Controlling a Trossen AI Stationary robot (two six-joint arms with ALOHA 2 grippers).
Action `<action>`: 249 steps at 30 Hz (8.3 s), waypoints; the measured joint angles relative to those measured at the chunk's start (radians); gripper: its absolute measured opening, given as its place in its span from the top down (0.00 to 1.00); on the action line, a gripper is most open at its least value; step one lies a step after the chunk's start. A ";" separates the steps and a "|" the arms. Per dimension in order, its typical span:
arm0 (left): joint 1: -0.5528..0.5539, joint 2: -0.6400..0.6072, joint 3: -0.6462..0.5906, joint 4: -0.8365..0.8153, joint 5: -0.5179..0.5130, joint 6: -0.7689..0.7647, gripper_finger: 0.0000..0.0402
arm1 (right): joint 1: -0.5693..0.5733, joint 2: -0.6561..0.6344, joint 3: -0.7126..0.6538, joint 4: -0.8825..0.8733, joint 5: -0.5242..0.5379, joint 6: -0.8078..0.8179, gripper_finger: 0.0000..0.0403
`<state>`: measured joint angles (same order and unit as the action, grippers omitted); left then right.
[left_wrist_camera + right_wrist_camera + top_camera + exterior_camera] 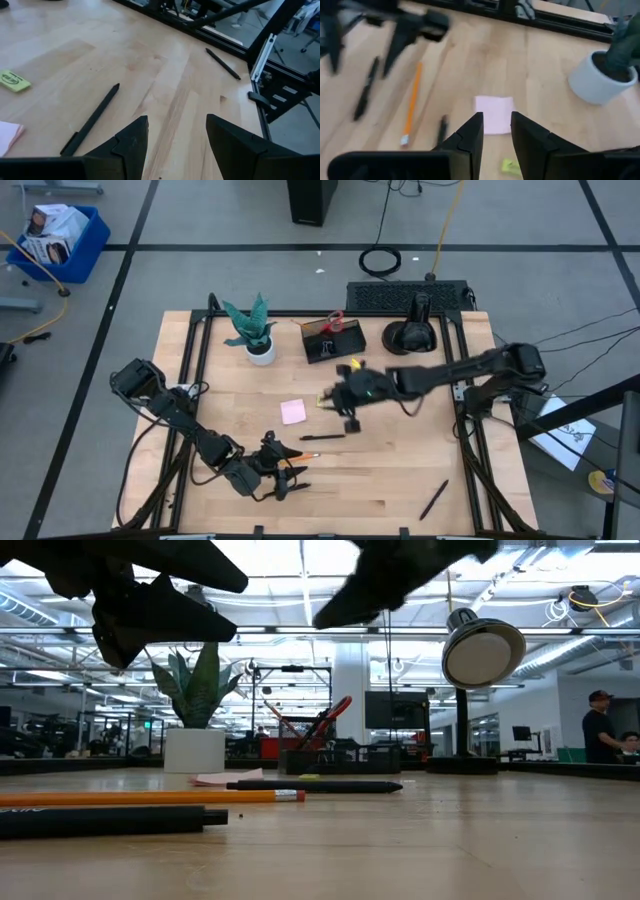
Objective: Pick and place office supplies into organizer
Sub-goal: Put the black pen into the black mesh desk organizer
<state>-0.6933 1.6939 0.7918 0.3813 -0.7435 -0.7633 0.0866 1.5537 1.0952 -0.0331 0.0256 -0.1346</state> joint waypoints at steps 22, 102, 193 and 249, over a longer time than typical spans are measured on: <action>0.139 -0.013 0.000 -0.010 0.136 0.263 0.49 | 0.295 -0.031 -0.737 1.014 0.309 0.024 0.78; 0.320 -0.366 -0.526 0.691 0.245 0.521 0.66 | 0.155 0.433 -0.530 1.070 0.097 0.168 0.91; 0.422 -0.241 -0.345 0.597 0.239 0.342 0.66 | 0.037 0.142 -0.528 1.255 0.108 0.146 0.94; 0.378 -0.450 -0.356 0.162 0.268 0.295 0.62 | 0.036 0.142 -0.528 1.256 0.050 0.153 0.94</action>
<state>-0.3149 1.2442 0.4355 0.5432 -0.4755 -0.4679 0.1226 1.6958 0.5674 1.2224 0.0760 0.0181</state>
